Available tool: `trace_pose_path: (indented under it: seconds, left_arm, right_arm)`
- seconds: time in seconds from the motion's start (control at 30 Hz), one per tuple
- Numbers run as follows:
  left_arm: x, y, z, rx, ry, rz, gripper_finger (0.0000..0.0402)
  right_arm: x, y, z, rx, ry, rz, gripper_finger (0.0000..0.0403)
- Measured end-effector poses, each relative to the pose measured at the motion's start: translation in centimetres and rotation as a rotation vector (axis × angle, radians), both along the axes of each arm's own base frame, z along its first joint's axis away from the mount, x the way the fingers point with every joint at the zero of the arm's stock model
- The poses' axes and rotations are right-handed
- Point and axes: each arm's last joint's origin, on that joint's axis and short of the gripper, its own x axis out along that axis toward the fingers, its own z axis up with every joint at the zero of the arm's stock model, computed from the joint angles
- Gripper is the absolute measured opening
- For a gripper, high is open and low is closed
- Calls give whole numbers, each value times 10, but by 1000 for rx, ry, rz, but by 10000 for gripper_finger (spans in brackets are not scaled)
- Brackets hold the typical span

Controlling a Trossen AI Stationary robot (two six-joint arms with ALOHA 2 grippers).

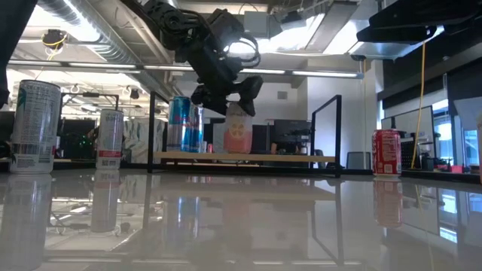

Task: Place canned beverage on shelf
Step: Put the bottom pink and white soda can on the shelf

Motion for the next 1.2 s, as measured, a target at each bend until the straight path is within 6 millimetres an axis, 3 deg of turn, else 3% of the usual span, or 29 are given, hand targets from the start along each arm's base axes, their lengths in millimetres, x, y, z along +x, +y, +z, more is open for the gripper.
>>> trace_pose_path:
  seconds: [0.3,0.43,0.57,0.7,0.8,0.93,1.2]
  left_arm:
    - [-12,-11,39,42,-59,-53,324]
    - [-7,-32,53,48,-91,-231,322]
    - [4,-61,40,56,24,-433,322]
    - [15,-79,15,155,212,-428,322]
    - [20,-75,-5,219,334,-343,322]
    - [22,-64,-20,204,371,-314,322]
    - [28,-51,-17,130,231,-488,322]
  right_arm:
    - [0,0,0,0,0,0,280]
    - [0,0,0,0,0,0,280]
    - [0,0,0,0,0,0,280]
    - [0,0,0,2,-2,0,280]
    - [0,0,0,1,-2,-1,280]
    - [0,0,0,-13,2,4,280]
    - [0,0,0,-16,3,4,280]
